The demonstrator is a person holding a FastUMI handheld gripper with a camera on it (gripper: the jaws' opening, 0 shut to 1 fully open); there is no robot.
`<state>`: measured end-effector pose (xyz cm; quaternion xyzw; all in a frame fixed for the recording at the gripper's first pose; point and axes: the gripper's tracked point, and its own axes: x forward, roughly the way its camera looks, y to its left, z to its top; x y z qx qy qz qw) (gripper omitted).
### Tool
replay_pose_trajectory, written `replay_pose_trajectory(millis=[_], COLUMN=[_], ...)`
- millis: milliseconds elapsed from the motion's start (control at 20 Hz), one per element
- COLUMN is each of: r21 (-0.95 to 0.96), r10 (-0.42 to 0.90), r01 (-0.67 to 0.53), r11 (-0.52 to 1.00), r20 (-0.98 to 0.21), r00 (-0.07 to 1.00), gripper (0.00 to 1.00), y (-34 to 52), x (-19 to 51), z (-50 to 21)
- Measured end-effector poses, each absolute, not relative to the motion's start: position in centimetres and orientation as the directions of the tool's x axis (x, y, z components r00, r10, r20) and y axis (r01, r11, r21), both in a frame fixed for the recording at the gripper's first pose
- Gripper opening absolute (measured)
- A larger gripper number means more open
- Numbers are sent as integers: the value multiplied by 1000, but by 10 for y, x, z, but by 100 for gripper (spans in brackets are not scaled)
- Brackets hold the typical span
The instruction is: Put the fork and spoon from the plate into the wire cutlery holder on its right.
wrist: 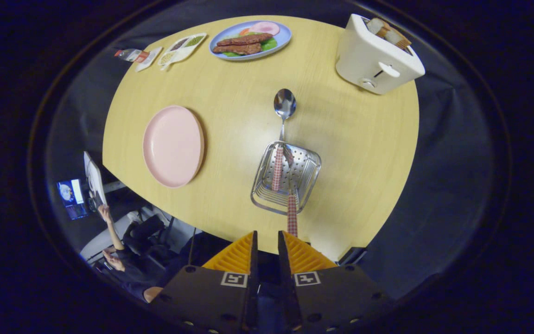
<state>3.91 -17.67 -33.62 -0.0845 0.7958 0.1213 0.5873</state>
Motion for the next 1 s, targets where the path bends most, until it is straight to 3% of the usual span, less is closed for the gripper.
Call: replay_pose_trajectory(millis=[150,400,450,600,700,1000], r21=[94,114,117,134,148,129], r10=[28,86,95,129,154,190], r01=[-246,-186,-184,-182,-175,-179], r11=[965,976,976,974,973,975], r20=[-965,-984,-988,-991,-988,-904], r00=[-261,-153,-125,-38,19,383], gripper=[22,35,41,79,98,97], y=[-168,-132,-123,-90,-64,16], x=[36,31,30,26,20,51], z=[-331,-322,-319,-312,-298,-236])
